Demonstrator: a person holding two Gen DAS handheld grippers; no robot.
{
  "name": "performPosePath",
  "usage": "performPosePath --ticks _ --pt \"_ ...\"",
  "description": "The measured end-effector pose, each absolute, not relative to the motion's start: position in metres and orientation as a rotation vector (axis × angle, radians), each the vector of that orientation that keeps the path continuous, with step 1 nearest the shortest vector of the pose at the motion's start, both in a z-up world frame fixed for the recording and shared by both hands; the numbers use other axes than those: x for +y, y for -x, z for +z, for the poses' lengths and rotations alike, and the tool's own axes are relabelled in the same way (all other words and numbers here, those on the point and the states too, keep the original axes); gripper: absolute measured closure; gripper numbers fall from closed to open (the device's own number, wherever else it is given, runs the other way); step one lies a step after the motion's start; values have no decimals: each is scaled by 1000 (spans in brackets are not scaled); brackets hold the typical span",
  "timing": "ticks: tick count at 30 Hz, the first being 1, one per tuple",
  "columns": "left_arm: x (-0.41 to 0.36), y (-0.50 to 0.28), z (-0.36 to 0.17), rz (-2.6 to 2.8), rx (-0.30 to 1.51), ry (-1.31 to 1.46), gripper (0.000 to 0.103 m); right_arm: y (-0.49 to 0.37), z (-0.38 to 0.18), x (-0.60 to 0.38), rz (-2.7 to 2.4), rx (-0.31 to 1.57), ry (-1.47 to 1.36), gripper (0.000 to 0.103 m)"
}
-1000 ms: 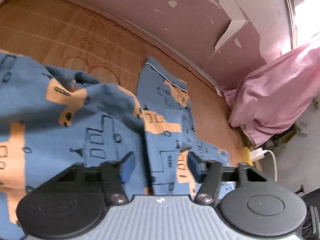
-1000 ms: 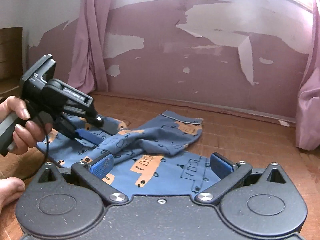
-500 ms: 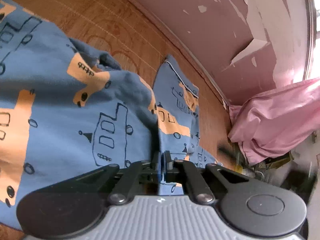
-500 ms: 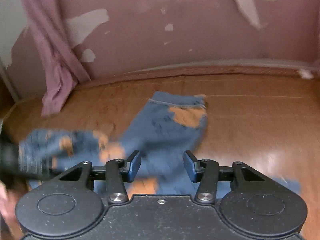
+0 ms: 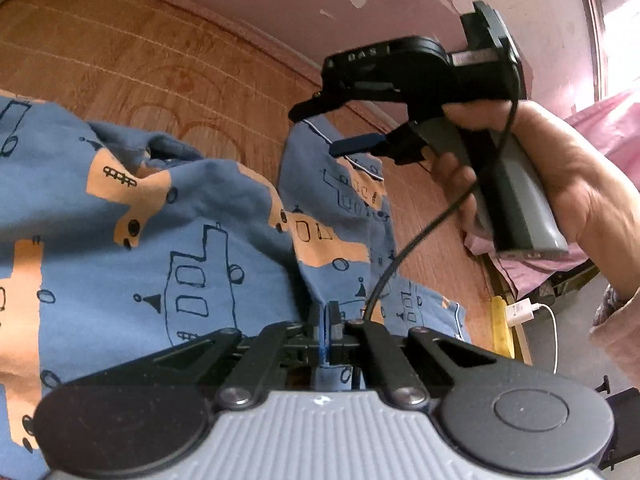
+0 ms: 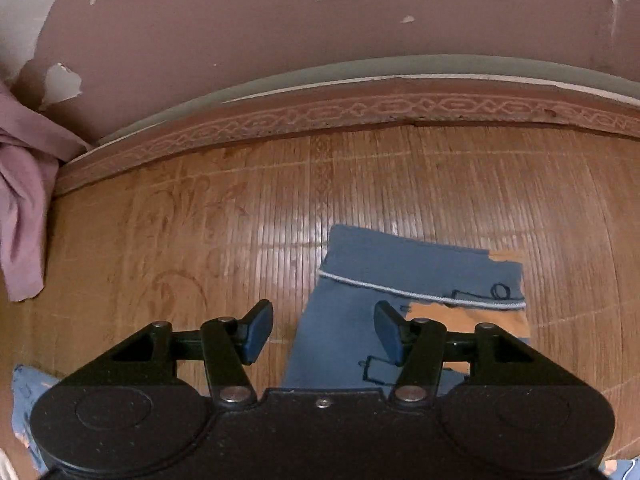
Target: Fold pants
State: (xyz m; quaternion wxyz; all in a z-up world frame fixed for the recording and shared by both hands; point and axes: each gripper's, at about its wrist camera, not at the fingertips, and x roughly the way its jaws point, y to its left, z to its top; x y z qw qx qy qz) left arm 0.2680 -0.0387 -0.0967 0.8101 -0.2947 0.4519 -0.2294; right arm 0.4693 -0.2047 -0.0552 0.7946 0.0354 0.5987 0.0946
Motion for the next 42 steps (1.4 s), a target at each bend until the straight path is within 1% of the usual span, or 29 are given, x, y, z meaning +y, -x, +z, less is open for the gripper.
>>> performPosePath --ticks 4,9,11,12,13,17,21,24,27,31,33,35,38,42 --pt "-35 -269 -96 -488 979 623 103 -468 -57 -192 169 1289 7 46" --pt "-39 -273 -97 -480 991 622 103 -466 -63 -174 121 1262 126 72" --pt "-39 -272 -95 -479 989 613 103 -464 -62 -176 140 1254 101 89" --pt "-39 -271 -94 -479 986 608 103 -463 -61 -178 156 1253 80 94" --pt "-37 -270 -94 -477 984 604 103 -462 -60 -183 173 1248 47 103" --pt "-37 -269 -88 -468 968 575 103 -454 -45 -225 209 1176 -156 103" --pt "-39 -266 -76 -465 937 529 103 -434 -14 -281 276 1028 -365 103" --pt "-45 -263 -61 -482 899 468 103 -407 18 -324 333 909 -463 103" --pt "-57 -257 -41 -518 859 391 103 -365 47 -362 345 785 -488 103" --pt "-87 -237 -18 -583 794 187 103 -284 74 -400 301 612 -457 103" --pt "-106 -222 -13 -624 768 72 103 -241 69 -419 228 565 -459 103" --pt "-124 -208 -14 -662 759 -28 103 -204 55 -433 128 557 -491 103" --pt "-152 -184 -26 -698 748 -203 103 -170 19 -445 -17 616 -533 103" --pt "-177 -157 -44 -727 729 -404 103 -146 -22 -453 -133 705 -629 102"
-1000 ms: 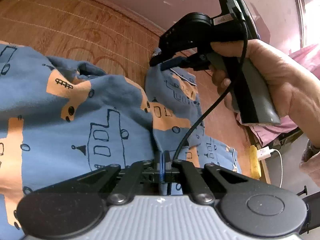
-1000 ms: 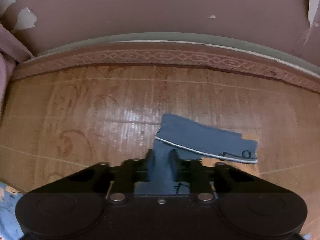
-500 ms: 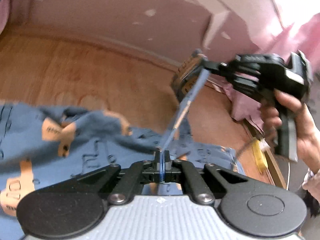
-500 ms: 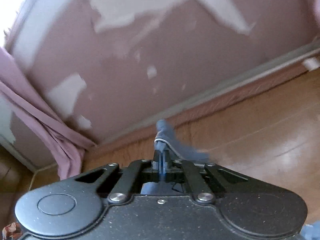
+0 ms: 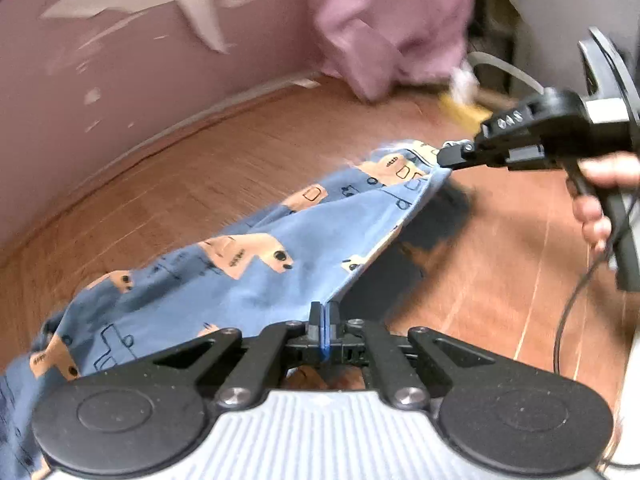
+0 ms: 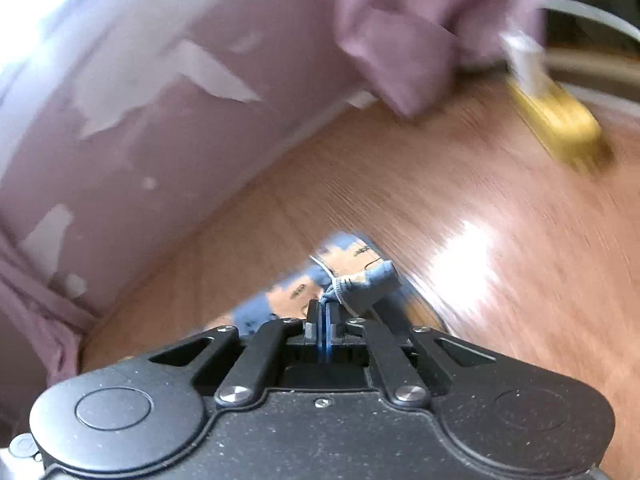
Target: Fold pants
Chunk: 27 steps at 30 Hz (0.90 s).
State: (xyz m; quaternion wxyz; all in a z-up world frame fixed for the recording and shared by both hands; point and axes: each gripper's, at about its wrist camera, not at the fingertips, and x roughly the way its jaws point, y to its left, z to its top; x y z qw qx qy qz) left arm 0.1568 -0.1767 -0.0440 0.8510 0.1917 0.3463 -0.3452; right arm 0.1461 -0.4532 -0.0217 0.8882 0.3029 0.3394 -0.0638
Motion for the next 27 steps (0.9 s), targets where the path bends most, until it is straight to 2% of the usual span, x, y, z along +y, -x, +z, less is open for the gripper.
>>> performPosePath --ticks 1,2,4,5,7,12,13,14,15,16,20,25,27 --pt "-180 -152 -47 -731 730 -430 103 -145 -27 -453 -145 729 -642 99" --pt "-181 -148 -50 -731 732 -447 103 -146 -31 -452 -149 752 -652 91" --pt "-181 -148 -52 -726 748 -446 103 -148 -34 -453 -130 747 -692 85" --pt "-181 -150 -52 -721 755 -436 103 -149 -34 -456 -122 738 -713 78" --pt "-180 -154 -51 -710 762 -417 103 -153 -35 -459 -109 725 -751 70" --pt "-182 -159 -47 -690 763 -408 103 -153 -43 -472 -126 759 -846 69" --pt "-182 -158 -47 -689 762 -405 103 -152 -44 -476 -132 761 -859 70" --pt "-182 -157 -47 -688 763 -403 103 -153 -44 -477 -147 761 -861 77" --pt "-182 -156 -47 -688 763 -400 103 -154 -44 -478 -164 764 -845 85" --pt "-182 -156 -47 -686 761 -398 103 -159 -42 -476 -174 769 -813 101" --pt "-181 -158 -43 -670 747 -366 103 -189 -12 -460 -103 716 -632 103" --pt "-177 -162 -21 -646 673 -279 103 -219 74 -428 122 473 -341 103" --pt "-180 -163 -15 -650 647 -278 103 -212 91 -418 140 415 -218 103"
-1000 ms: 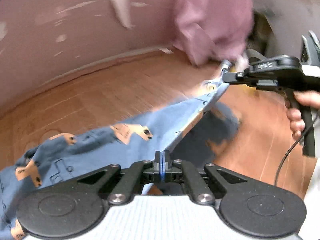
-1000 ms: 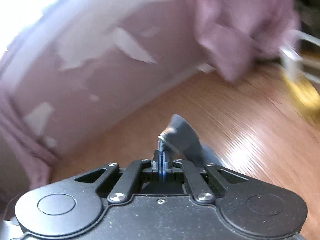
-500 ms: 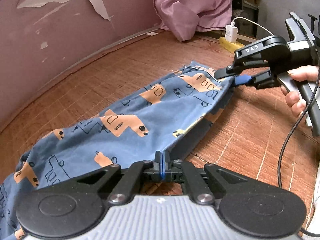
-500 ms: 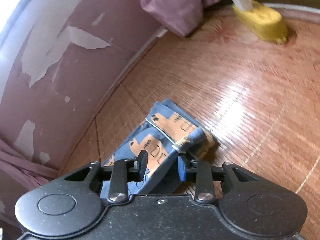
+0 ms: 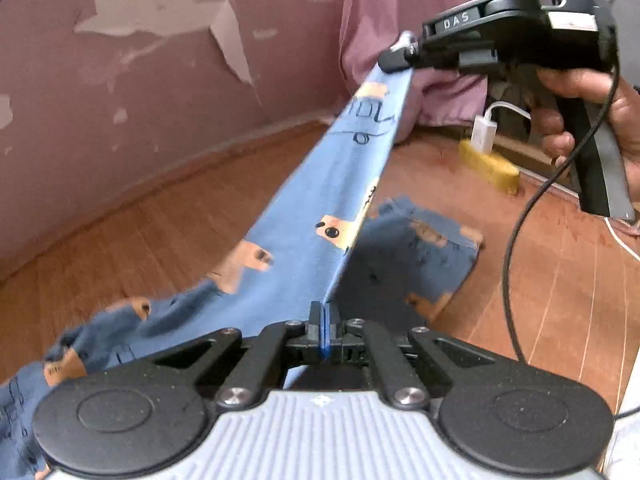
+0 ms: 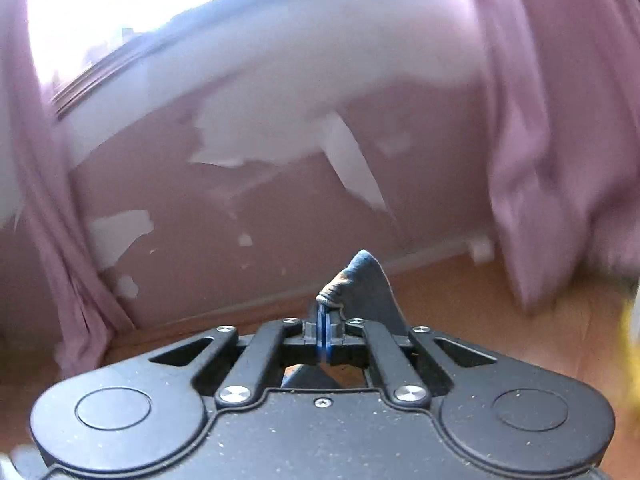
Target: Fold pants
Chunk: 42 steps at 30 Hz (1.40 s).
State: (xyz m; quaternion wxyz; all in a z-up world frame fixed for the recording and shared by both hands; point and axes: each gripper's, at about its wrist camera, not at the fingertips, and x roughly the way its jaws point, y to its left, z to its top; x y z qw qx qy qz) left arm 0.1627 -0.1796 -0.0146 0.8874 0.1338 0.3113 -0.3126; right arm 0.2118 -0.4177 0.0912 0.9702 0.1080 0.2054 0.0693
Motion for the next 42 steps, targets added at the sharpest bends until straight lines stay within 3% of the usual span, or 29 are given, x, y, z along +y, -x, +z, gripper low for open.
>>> performPosePath --ticks 2,9,19,21,22,23,24,25,26,28,29,31,36,42 --pt "-183 -163 -14 -658 637 -302 103 -203 81 -420 91 438 -177 103" --pt "-194 -156 -42 -727 736 -425 103 -172 -19 -461 -154 793 -391 103" --pt "-175 -159 -51 -760 780 -381 102 -164 -6 -438 -170 790 -234 101" --pt "-161 -162 -50 -774 799 -330 97 -163 -11 -432 -177 825 -196 100" --pt "-154 -163 -50 -778 807 -299 85 -163 -16 -430 -187 866 -179 86" --pt "-145 -163 -49 -778 823 -268 59 -164 -20 -429 -196 901 -160 82" --pt "-138 -165 -47 -774 834 -239 46 -161 -19 -429 -200 884 -138 79" --pt "-125 -164 -43 -767 830 -200 36 -159 -15 -427 -228 883 -108 69" --pt "-113 -162 -40 -757 816 -174 35 -156 -9 -423 -261 856 -65 47" --pt "-85 -165 -30 -682 789 -141 31 -150 2 -412 -256 776 4 23" --pt "-71 -169 -27 -614 776 -131 23 -152 8 -405 -196 745 12 21" --pt "-42 -182 -23 -456 765 -125 17 -166 14 -387 -38 725 3 15" --pt "17 -221 -26 -195 791 -89 17 -249 10 -323 493 828 -217 18" --pt "32 -223 -51 -203 811 -151 17 -348 2 -211 844 1052 -267 43"
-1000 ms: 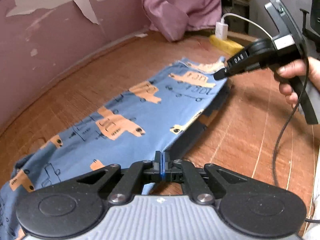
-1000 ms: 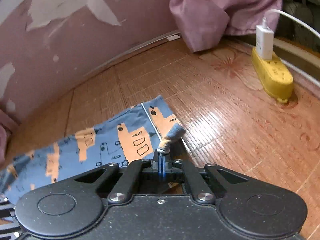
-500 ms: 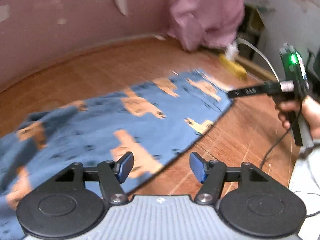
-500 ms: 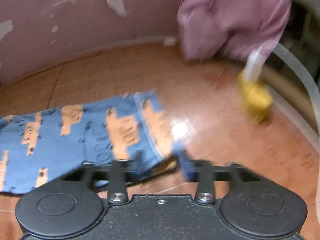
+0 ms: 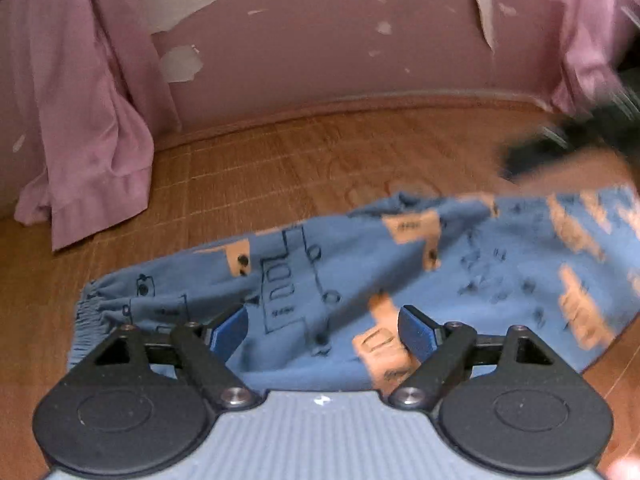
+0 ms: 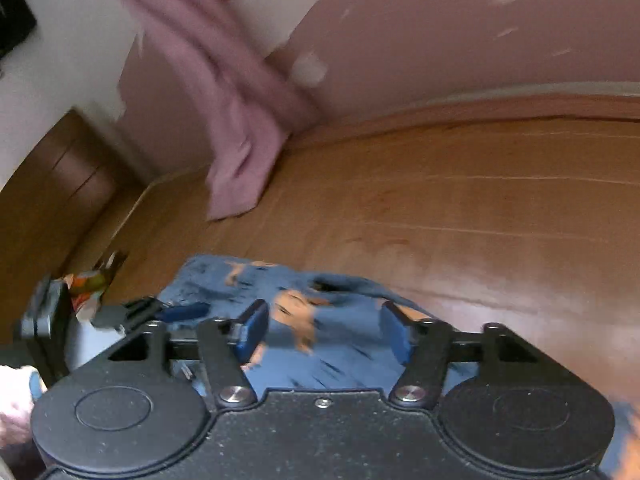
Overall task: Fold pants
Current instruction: 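Release both grippers and spread the pants flat on the floor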
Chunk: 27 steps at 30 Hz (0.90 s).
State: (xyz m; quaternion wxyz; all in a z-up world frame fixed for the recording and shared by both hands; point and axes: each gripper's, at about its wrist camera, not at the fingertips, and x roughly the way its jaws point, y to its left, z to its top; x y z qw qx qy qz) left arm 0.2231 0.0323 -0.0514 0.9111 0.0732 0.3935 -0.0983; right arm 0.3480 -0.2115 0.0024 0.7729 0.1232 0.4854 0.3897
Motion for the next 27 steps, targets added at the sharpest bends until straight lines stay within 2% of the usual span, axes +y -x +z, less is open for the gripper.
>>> performPosePath --ticks 2,7,10,13,15,16,17,22,27 --pt "34 -219 -58 -204 803 -188 19 -366 -4 -185 871 1107 -228 48" --pt "27 -220 -53 -244 702 -313 19 -381 -21 -153 875 1189 -198 53" --pt "17 -229 -54 -313 684 -381 19 -381 -29 -149 851 1242 -197 62" --pt "10 -232 -60 -350 698 -402 19 -386 -35 -140 831 1270 -209 64" --pt "15 -231 -65 -339 692 -361 15 -388 -36 -136 831 1273 -218 64" --pt "18 -232 -66 -334 700 -332 13 -388 -34 -134 830 1261 -197 75" --pt "23 -233 -67 -328 713 -287 12 -388 -33 -130 824 1245 -165 98" --pt "47 -231 -72 -309 758 -166 1 -397 -17 -137 799 1136 -181 99" --pt "60 -226 -72 -294 761 -134 0 -413 -17 -130 793 1125 -170 99"
